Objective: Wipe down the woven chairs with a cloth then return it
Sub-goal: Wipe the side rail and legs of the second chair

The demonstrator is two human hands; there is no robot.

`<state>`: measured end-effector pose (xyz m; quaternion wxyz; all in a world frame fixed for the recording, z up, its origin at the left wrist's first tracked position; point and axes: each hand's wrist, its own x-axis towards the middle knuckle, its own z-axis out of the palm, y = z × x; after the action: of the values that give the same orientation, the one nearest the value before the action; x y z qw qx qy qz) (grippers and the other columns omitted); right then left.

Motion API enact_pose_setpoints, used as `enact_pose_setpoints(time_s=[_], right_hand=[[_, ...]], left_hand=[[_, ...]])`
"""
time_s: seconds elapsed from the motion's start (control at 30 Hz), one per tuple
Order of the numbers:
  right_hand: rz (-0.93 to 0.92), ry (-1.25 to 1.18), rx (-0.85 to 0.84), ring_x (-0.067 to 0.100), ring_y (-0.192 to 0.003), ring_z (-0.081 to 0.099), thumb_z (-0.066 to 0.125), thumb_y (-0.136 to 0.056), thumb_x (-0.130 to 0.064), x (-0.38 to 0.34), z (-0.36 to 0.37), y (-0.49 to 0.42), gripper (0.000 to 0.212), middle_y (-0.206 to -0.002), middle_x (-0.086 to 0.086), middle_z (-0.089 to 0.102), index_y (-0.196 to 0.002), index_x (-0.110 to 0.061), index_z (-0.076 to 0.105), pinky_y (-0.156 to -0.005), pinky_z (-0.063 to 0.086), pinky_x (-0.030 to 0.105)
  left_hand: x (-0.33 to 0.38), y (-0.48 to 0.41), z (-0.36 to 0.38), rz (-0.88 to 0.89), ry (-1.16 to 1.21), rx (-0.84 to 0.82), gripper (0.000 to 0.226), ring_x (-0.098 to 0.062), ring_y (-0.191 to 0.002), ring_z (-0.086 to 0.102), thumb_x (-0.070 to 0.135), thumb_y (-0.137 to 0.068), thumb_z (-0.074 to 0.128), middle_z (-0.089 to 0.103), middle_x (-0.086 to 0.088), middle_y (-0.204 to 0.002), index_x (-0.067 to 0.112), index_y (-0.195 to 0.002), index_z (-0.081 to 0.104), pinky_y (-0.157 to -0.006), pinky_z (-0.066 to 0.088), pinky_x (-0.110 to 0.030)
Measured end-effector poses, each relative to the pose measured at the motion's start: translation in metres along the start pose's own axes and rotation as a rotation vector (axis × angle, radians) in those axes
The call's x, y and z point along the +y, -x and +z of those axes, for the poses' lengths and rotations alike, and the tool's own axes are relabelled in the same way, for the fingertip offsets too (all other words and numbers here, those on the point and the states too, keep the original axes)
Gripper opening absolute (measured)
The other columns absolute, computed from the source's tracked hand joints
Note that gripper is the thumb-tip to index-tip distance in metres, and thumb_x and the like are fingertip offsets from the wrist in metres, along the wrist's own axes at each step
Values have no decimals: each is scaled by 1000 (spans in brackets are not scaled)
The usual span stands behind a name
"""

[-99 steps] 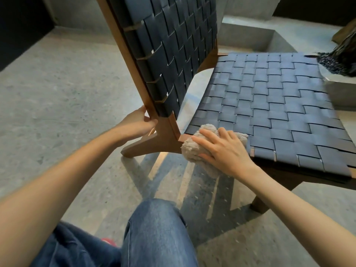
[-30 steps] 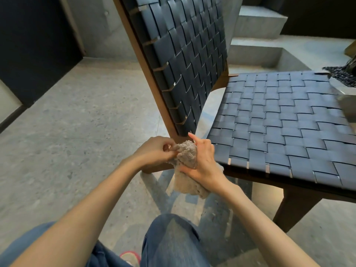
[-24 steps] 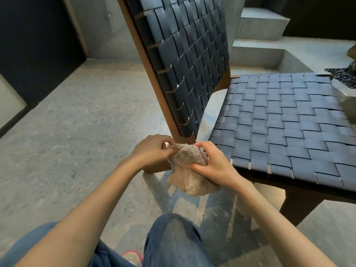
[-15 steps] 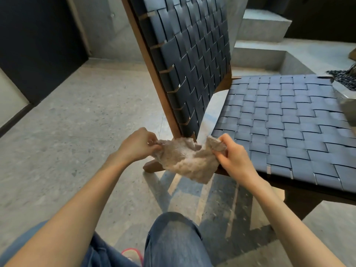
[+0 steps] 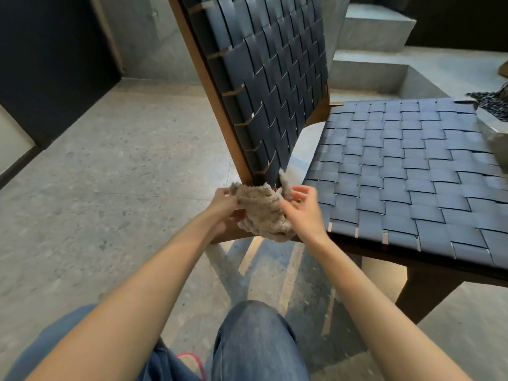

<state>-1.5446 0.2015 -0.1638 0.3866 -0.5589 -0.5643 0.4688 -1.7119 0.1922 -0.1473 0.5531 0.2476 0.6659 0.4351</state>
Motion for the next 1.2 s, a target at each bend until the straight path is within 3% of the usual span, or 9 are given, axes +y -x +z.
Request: enact_pose_setpoints(time_s=[0.1, 0.17, 0.23, 0.37, 0.5, 0.77, 0.87, 1.07, 1.2], right_hand=[[-139, 240, -260, 14, -142, 21, 65, -87, -28, 14, 13, 7, 80, -155, -2, 20, -150, -20, 18, -114, 28, 33], [-201, 338, -250, 13, -147, 11, 62, -90, -14, 24, 12, 3, 83, -159, -3, 14, -154, -22, 10, -118, 21, 34], [-233, 390, -133, 18, -142, 27, 58, -89, -1, 27, 12, -3, 75, -154, 3, 32, -153, -18, 21, -116, 26, 33], [-282, 340, 65, 24, -115, 53, 60, -87, 0, 26, 18, -2, 57, -122, 5, 63, -139, -22, 51, -98, 43, 27], [-374, 164, 251, 6, -107, 54, 61, -91, -2, 12, 30, 15, 46, -117, 1, 60, -133, -19, 55, -89, 38, 0], [-695, -42, 362, 9, -123, 51, 64, -89, -5, -79, 58, -5, 39, -128, -5, 55, -128, -6, 59, -102, 44, 18], [-771, -54, 343, 13, -123, 54, 65, -89, -8, -108, 59, -16, 38, -128, -5, 58, -127, -6, 60, -102, 46, 27], [-724, 12, 304, 18, -102, 60, 70, -85, -8, -111, 48, -18, 39, -117, 1, 67, -123, -13, 64, -85, 51, 15], [-728, -8, 240, 13, -115, 57, 70, -84, -11, -103, 45, -22, 32, -125, -10, 59, -114, -21, 65, -91, 54, 42]], left_hand=[[4, 8, 16, -11, 181, -148, 19, -21, -92, 57, 3, -94, 39, 60, -9, -98, 12, -102, 53, -77, 53, -37], [0, 9, 19, 52, 135, -204, 25, -22, -96, 56, -5, -90, 40, 59, -10, -101, 16, -95, 51, -86, 50, -38], [-5, 6, 18, 169, -19, -180, 26, -24, -103, 59, -6, -87, 52, 62, -10, -104, 18, -98, 53, -93, 50, -38], [-7, 5, 16, 283, -37, -41, 26, -19, -98, 63, -4, -83, 61, 67, -4, -98, 14, -103, 62, -83, 53, -26], [-2, 10, 15, 344, 72, 25, 23, -17, -101, 63, 3, -87, 61, 67, -1, -100, 18, -105, 64, -82, 54, -25], [58, 32, -6, 609, 213, 201, 14, -6, -96, 61, 18, -92, 60, 65, 3, -107, 21, -106, 61, -77, 51, -14], [85, 39, -18, 714, 232, 173, 17, -11, -100, 63, 17, -92, 60, 67, -1, -109, 21, -108, 62, -84, 53, -22], [97, 41, -23, 759, 209, 167, 21, -4, -96, 62, 9, -92, 57, 65, 3, -105, 18, -112, 59, -76, 53, -14], [94, 34, -30, 748, 128, 143, 21, 1, -92, 60, 9, -94, 55, 64, 9, -101, 22, -111, 58, -71, 50, -8]])
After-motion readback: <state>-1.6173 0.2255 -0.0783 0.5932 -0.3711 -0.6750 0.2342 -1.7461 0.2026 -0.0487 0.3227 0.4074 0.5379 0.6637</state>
